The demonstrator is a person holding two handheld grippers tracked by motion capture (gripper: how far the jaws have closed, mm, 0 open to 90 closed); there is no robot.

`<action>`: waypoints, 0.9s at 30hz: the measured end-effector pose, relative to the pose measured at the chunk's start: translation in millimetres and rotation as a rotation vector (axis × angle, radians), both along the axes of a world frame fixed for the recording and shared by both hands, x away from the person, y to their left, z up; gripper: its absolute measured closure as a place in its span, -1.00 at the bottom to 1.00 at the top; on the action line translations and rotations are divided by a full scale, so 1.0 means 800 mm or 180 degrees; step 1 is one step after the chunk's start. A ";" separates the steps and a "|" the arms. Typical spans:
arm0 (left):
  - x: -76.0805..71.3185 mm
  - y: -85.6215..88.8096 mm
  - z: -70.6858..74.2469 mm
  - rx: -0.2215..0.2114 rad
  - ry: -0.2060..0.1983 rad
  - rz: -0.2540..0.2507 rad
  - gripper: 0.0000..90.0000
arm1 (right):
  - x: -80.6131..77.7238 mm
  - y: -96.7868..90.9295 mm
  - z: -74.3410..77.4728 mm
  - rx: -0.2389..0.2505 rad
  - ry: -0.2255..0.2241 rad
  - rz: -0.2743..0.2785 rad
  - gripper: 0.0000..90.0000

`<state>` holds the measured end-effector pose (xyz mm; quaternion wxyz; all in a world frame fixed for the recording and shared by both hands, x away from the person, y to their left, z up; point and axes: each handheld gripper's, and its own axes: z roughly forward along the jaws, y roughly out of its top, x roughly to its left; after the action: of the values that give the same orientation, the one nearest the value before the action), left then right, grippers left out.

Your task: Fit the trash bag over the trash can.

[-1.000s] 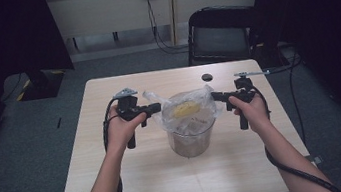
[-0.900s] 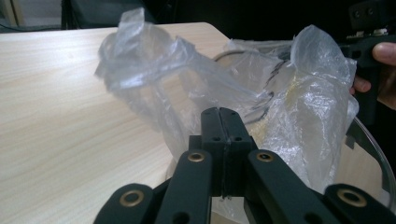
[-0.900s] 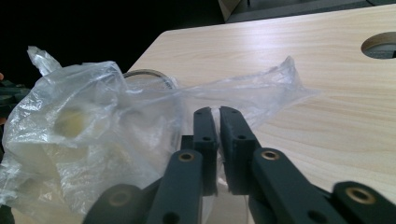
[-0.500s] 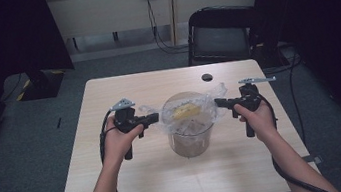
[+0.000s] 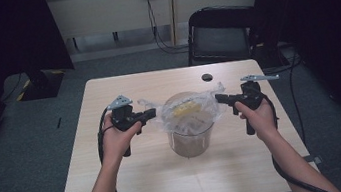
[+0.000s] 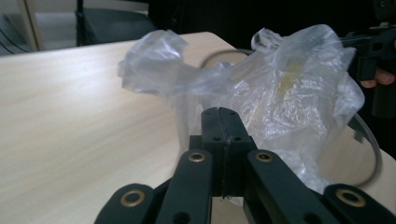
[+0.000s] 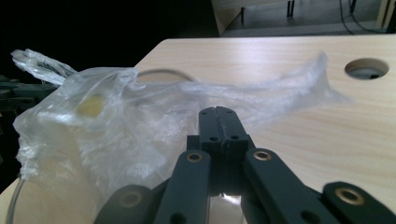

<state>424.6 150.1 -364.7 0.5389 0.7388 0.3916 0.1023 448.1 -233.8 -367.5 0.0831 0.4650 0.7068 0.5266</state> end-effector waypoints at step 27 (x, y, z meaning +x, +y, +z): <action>0.004 0.002 -0.040 -0.0264 0.0012 0.0187 1.00 | 0.018 0.005 -0.035 0.0016 0.0079 -0.0173 1.00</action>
<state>427.7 151.7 -397.0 0.5651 0.7042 0.4179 0.1004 462.5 -230.1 -395.8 0.0875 0.4907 0.6936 0.5201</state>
